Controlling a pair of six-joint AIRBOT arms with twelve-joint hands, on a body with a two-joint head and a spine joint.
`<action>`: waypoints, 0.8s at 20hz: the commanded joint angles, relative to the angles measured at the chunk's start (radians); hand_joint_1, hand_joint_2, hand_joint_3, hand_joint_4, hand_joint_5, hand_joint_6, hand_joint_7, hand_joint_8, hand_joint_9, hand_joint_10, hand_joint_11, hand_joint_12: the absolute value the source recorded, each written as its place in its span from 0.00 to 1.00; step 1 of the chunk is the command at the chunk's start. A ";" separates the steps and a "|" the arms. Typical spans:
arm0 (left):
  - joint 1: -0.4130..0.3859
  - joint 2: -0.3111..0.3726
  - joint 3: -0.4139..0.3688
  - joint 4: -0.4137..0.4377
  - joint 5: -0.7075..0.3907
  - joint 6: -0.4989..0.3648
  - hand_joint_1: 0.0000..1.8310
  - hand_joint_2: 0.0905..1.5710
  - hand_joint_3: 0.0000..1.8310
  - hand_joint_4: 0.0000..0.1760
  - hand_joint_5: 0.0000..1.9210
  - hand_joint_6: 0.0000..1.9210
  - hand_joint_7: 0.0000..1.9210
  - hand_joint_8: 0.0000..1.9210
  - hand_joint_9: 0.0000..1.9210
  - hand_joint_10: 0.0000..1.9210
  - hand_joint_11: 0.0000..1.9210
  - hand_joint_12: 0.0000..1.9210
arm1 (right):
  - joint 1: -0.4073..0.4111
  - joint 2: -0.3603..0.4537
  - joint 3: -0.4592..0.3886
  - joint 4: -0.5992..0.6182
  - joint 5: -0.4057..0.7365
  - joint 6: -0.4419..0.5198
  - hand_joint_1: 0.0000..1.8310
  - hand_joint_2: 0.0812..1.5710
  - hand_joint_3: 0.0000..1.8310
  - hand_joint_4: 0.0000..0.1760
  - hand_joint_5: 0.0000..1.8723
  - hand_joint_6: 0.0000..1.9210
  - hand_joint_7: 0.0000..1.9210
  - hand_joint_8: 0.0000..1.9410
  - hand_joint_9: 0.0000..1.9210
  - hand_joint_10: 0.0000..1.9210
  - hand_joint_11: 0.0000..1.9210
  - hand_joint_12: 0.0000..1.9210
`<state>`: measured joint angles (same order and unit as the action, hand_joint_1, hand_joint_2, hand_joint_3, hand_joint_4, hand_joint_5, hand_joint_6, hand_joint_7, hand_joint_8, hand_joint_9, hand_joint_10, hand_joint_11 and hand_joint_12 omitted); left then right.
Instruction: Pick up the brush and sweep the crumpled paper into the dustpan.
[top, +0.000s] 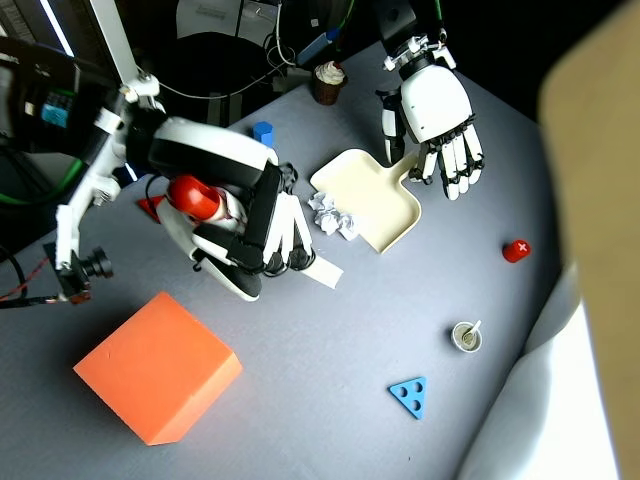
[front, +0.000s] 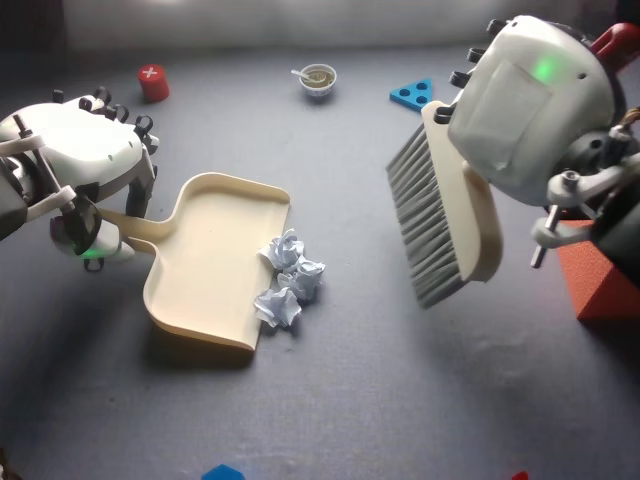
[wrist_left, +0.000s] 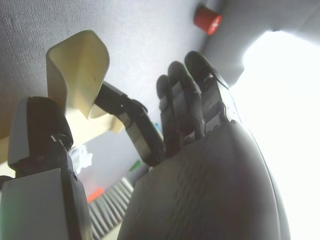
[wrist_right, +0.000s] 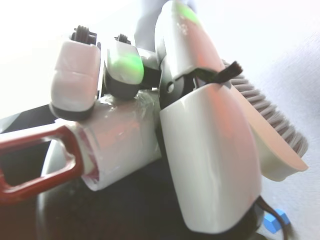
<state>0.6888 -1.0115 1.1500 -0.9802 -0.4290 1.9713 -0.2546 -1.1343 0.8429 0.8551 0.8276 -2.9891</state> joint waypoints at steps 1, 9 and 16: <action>-0.007 0.004 0.005 0.024 -0.074 0.005 0.60 0.68 0.00 0.00 0.54 0.47 0.16 0.00 0.14 0.00 0.00 0.34 | 0.005 -0.009 0.015 -0.047 0.092 -0.019 0.76 0.73 0.00 0.00 0.44 1.00 0.51 1.00 0.70 1.00 0.82 1.00; -0.006 0.003 0.004 0.021 -0.075 0.005 0.61 0.67 0.00 0.00 0.54 0.46 0.17 0.00 0.15 0.00 0.01 0.36 | 0.016 -0.144 0.113 0.044 0.062 -0.019 0.76 0.72 0.00 0.00 0.46 1.00 0.52 1.00 0.71 1.00 0.82 1.00; -0.008 0.000 0.002 0.021 -0.075 0.005 0.62 0.67 0.00 0.00 0.55 0.44 0.19 0.00 0.16 0.00 0.01 0.36 | 0.032 -0.262 0.177 0.045 0.038 -0.018 0.77 0.74 0.00 0.00 0.45 1.00 0.51 1.00 0.70 1.00 0.81 1.00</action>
<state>0.6895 -1.0115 1.1500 -0.9848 -0.4267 1.9717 -0.2337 -1.4094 1.0225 0.9710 0.8024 -2.9902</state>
